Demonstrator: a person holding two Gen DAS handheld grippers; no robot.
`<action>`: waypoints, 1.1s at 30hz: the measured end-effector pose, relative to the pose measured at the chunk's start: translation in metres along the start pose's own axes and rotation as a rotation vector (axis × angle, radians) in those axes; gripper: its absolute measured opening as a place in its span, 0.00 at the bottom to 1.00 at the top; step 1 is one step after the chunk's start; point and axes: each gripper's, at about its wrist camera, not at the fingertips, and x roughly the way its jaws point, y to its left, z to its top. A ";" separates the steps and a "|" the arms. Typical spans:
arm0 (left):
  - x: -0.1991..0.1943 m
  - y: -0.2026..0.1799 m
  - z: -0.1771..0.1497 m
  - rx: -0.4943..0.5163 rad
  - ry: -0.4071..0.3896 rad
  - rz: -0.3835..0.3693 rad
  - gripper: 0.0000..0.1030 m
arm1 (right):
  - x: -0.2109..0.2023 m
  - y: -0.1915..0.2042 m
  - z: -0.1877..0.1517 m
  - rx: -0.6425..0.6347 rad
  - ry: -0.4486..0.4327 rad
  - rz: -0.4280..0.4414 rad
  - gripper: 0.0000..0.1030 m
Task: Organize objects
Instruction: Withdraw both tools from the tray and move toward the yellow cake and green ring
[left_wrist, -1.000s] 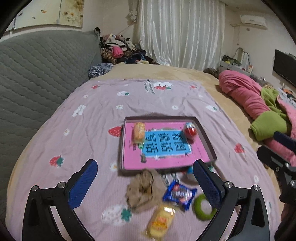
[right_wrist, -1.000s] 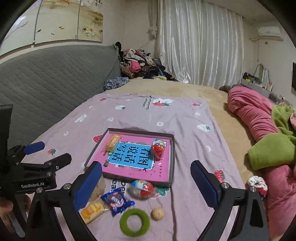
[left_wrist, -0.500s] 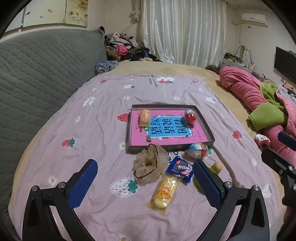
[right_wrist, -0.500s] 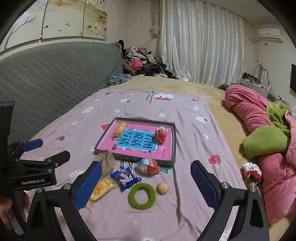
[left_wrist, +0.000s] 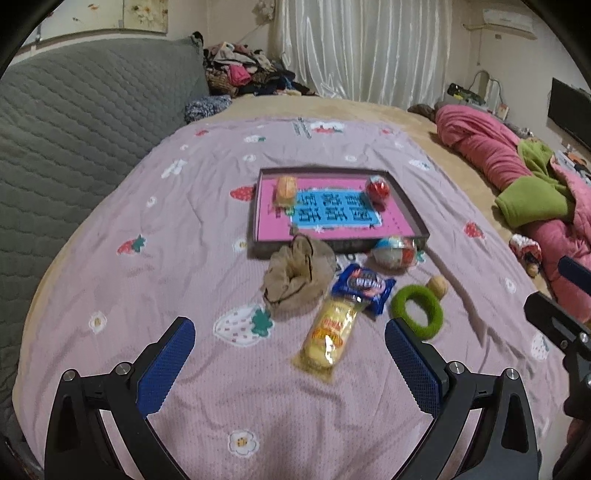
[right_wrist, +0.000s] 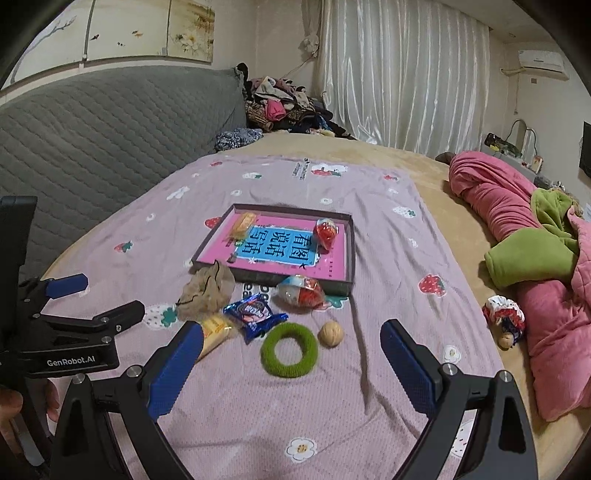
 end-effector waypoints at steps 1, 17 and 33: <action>0.001 0.000 -0.002 0.002 0.003 0.002 1.00 | -0.001 0.000 -0.001 -0.002 -0.001 0.002 0.94; 0.010 -0.002 -0.029 0.037 0.025 -0.004 1.00 | 0.008 0.007 -0.027 -0.014 0.028 0.018 0.94; 0.029 -0.011 -0.047 0.067 0.061 -0.011 1.00 | 0.025 0.013 -0.047 -0.034 0.059 0.015 0.94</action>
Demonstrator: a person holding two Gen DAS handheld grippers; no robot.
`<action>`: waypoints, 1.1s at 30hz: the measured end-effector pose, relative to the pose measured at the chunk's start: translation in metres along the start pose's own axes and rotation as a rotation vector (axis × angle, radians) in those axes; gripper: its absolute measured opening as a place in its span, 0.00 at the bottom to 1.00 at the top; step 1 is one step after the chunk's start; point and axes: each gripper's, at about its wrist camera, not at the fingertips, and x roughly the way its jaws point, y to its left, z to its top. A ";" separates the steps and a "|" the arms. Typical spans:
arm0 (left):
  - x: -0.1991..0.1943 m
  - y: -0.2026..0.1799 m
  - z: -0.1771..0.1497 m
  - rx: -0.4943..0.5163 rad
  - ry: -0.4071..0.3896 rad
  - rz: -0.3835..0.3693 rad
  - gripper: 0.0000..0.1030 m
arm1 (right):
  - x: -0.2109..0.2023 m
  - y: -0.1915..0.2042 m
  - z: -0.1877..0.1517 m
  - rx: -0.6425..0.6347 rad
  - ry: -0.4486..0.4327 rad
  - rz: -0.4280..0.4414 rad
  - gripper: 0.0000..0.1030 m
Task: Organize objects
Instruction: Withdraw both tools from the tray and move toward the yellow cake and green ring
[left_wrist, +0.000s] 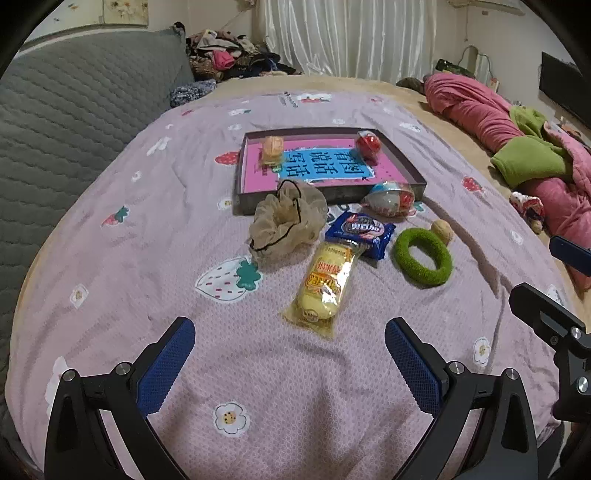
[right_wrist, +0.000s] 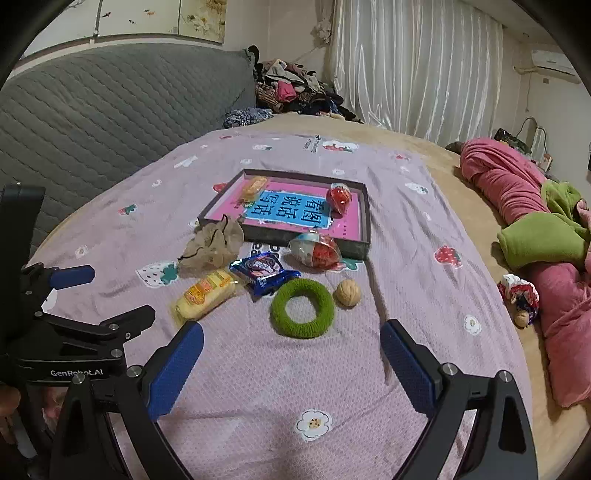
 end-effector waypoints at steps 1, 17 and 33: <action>0.001 0.000 -0.001 0.000 0.003 -0.001 1.00 | 0.001 0.000 0.000 0.001 0.002 0.000 0.94; 0.033 -0.005 -0.006 0.020 0.039 0.008 1.00 | 0.035 -0.006 -0.009 0.016 0.050 -0.001 0.94; 0.074 -0.006 0.004 0.038 0.058 -0.012 1.00 | 0.081 -0.001 -0.006 -0.013 0.096 -0.030 0.94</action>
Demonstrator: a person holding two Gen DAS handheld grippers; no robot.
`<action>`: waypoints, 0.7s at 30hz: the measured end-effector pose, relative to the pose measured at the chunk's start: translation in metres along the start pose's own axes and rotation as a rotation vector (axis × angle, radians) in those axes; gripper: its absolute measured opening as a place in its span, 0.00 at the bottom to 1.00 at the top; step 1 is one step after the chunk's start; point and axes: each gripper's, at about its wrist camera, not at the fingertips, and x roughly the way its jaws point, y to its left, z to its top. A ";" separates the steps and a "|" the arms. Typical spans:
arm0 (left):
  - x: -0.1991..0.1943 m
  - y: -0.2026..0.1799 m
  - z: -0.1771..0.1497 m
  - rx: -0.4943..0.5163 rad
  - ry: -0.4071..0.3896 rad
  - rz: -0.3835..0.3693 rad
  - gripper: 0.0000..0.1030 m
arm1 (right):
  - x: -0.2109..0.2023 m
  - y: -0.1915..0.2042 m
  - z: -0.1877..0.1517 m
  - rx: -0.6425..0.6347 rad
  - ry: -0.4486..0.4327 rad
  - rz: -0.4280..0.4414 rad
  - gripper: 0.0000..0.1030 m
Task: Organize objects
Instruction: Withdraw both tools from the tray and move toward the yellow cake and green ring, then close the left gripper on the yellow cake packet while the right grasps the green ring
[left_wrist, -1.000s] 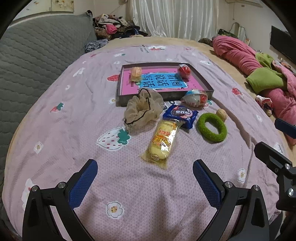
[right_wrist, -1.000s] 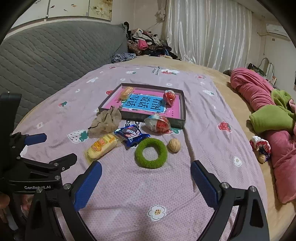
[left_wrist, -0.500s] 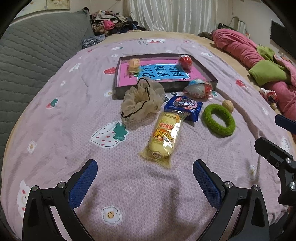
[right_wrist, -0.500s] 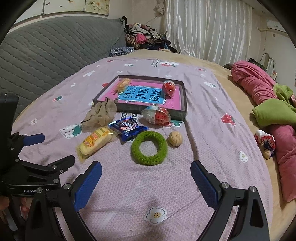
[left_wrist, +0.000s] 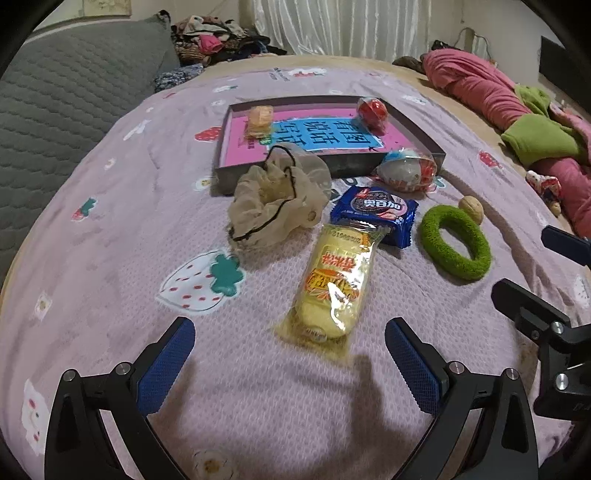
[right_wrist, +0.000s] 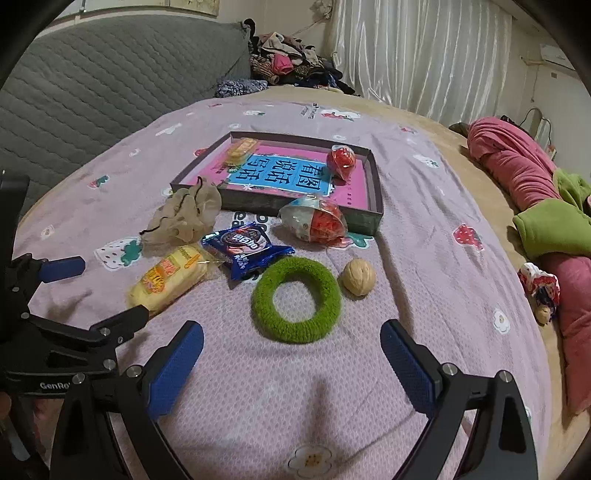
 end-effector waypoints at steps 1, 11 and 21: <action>0.003 -0.001 0.001 0.003 0.000 0.002 1.00 | 0.003 0.000 0.001 0.000 0.005 -0.004 0.94; 0.030 0.004 0.011 -0.009 0.019 -0.007 1.00 | 0.037 0.000 0.009 0.012 0.057 -0.008 0.88; 0.056 0.003 0.014 -0.010 0.044 -0.039 0.98 | 0.068 0.000 0.007 0.016 0.115 -0.037 0.70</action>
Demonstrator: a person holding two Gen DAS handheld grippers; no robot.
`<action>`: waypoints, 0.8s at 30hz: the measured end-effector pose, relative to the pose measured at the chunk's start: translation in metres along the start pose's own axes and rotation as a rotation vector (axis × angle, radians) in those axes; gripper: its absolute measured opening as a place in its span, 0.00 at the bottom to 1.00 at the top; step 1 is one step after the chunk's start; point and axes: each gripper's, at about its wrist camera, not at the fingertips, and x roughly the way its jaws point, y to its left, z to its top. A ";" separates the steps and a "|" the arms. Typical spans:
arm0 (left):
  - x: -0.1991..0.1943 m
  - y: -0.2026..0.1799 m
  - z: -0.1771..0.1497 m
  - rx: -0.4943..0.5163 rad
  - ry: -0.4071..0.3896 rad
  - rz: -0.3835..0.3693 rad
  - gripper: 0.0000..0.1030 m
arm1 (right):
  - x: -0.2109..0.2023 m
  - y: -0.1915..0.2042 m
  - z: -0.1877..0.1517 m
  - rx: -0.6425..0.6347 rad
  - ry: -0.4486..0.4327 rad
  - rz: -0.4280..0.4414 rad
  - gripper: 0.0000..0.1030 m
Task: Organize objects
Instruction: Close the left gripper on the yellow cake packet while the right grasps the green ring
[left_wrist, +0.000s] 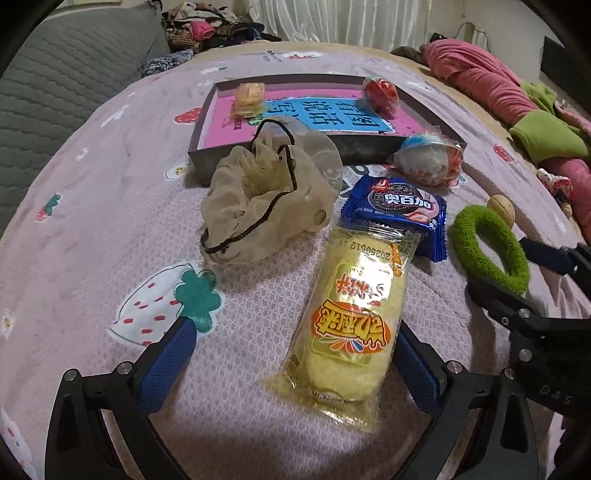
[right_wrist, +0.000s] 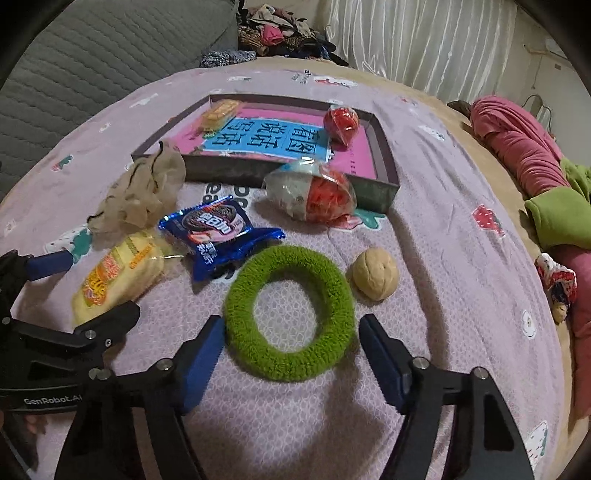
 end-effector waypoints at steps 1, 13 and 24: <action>0.001 0.000 0.000 -0.001 -0.002 -0.004 0.97 | 0.002 0.000 0.000 0.006 0.002 0.005 0.69; 0.001 -0.002 0.003 -0.008 -0.002 -0.066 0.49 | 0.006 0.007 -0.001 -0.012 -0.007 0.039 0.38; -0.014 0.001 -0.006 -0.027 0.004 -0.097 0.38 | -0.014 0.006 -0.016 0.012 -0.032 0.139 0.25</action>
